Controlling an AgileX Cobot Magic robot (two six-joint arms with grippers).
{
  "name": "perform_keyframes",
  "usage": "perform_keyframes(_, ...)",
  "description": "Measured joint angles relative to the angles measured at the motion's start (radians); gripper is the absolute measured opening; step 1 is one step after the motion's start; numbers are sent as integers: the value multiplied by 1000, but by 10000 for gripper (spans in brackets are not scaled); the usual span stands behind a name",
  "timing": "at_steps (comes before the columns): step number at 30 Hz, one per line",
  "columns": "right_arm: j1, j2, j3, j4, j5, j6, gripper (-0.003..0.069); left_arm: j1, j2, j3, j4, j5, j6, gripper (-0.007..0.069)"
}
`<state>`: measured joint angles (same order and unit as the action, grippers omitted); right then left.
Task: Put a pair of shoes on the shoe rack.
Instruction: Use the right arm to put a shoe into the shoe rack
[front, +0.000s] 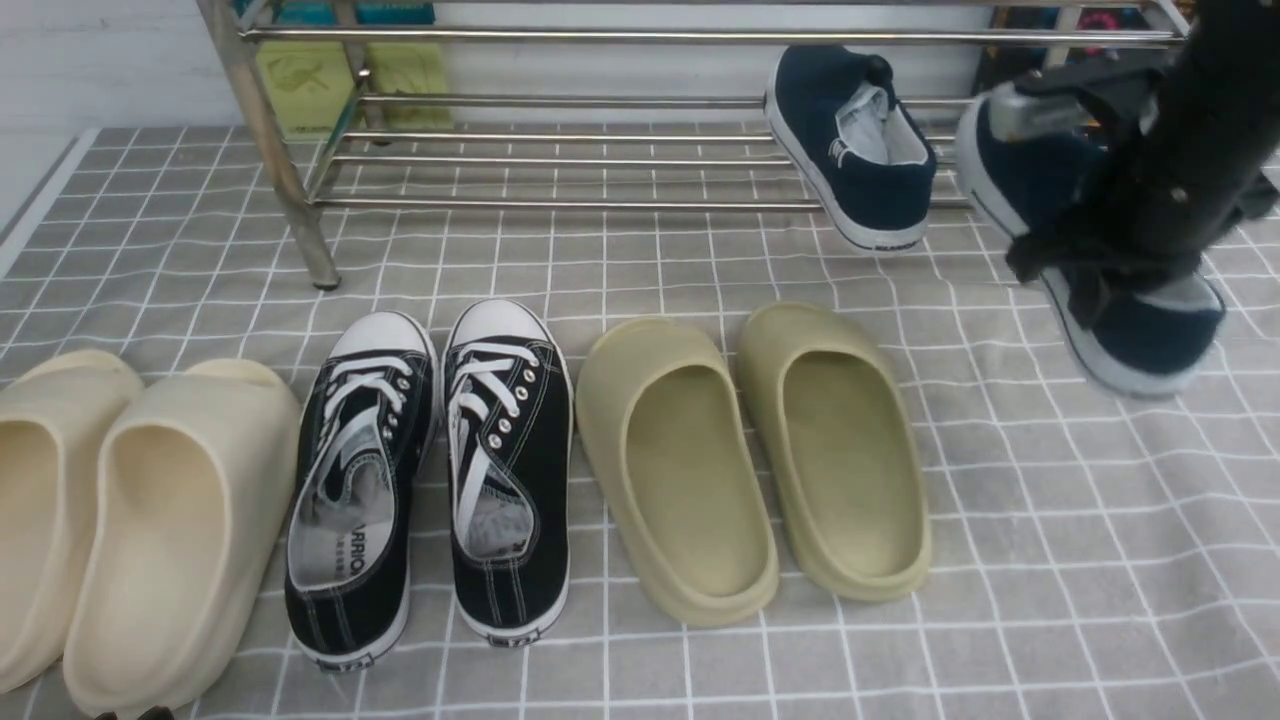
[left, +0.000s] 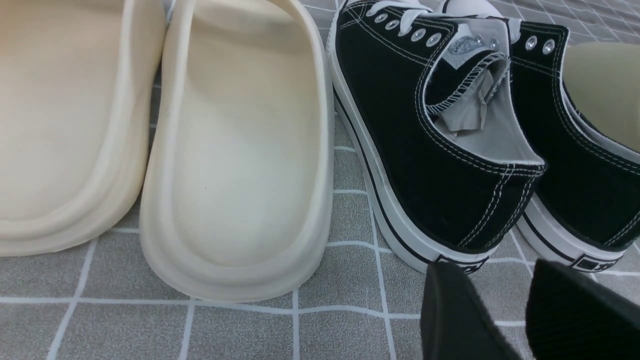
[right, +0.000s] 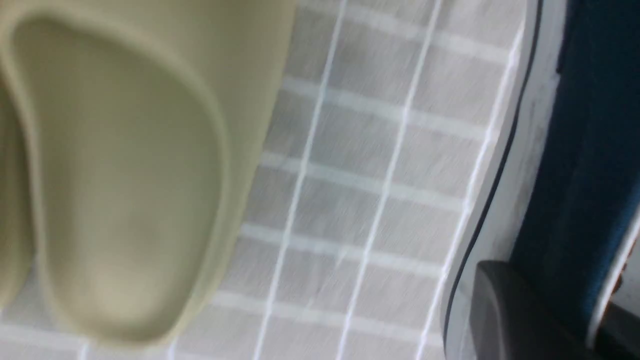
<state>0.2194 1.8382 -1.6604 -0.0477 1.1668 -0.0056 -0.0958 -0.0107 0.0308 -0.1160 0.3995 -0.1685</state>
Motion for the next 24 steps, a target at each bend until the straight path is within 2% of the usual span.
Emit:
perform_keyframes(11,0,408,-552,-121,-27,-2,26,0,0,0,0,0,0,239)
perform_keyframes(16,0,515,-691,-185,-35,-3,26,0,0,0,0,0,0,239)
perform_keyframes(20,0,532,-710,-199,-38,-3,38,0,0,0,0,0,0,239)
perform_keyframes(24,-1,532,-713,-198,-48,-3,153,0,0,0,0,0,0,239)
